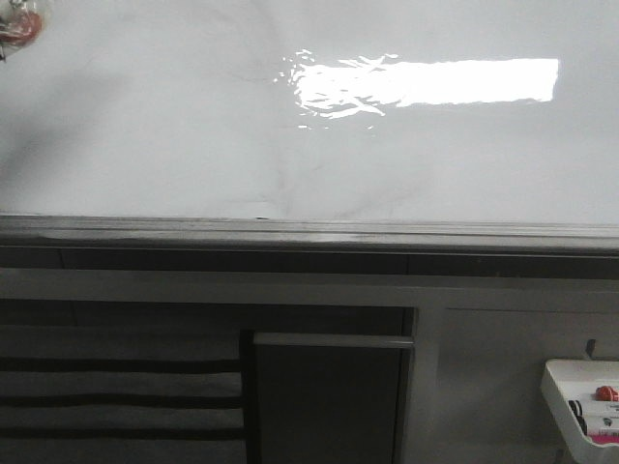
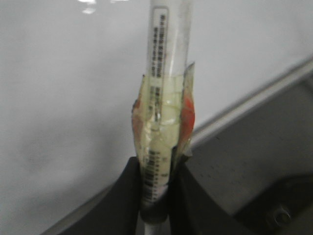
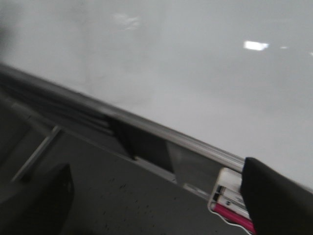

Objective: Write number 3 on whiteboard

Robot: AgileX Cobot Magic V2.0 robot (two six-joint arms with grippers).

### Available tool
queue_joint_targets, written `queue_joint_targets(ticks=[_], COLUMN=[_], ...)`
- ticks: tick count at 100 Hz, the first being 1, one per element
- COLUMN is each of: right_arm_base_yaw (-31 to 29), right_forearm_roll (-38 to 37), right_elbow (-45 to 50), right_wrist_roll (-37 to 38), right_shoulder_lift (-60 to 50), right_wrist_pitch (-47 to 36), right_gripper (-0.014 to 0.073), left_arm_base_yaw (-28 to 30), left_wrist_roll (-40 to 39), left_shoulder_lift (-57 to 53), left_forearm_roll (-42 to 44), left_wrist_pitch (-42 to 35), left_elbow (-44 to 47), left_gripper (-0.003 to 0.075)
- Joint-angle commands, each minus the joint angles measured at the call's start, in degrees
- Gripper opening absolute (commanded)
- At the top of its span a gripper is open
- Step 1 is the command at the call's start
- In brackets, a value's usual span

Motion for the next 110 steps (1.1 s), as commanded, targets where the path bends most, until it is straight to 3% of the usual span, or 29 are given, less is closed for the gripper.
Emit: queue_joint_targets(ticks=[1, 9, 26, 49, 71, 110], right_arm_base_yaw=[0.0, 2.0, 12.7, 28.5, 35.2, 39.8], right_forearm_roll=[11.6, 15.7, 14.6, 8.8, 7.7, 6.9], right_elbow=[-3.5, -4.9, -8.0, -14.1, -21.3, -22.9], right_wrist_roll=[-15.1, -21.0, -30.3, -33.7, -32.5, -29.4], right_shoulder_lift=[4.6, 9.1, 16.6, 25.2, 31.5, 33.2], right_wrist_pitch=[4.4, 8.1, 7.0, -1.2, -1.2, -0.9], right_gripper=[0.0619, 0.0619, 0.0618, 0.0618, 0.0615, 0.034], left_arm_base_yaw=[-0.4, -0.4, -1.2, -10.1, -16.8, -17.4], left_wrist_roll=[14.0, 21.8, 31.3, 35.5, 36.1, 34.1], left_shoulder_lift=[-1.5, -1.5, -1.5, -1.5, -1.4, -1.4], left_forearm_roll=[-11.3, -18.8, -27.6, -25.9, -20.6, -20.7], left_wrist_pitch=[6.8, 10.7, 14.4, 14.7, 14.1, 13.5], left_elbow=[-2.8, -2.9, -2.9, -2.9, -2.9, -2.9], left_gripper=[-0.0019, -0.0019, -0.0019, -0.0019, -0.0019, -0.0019])
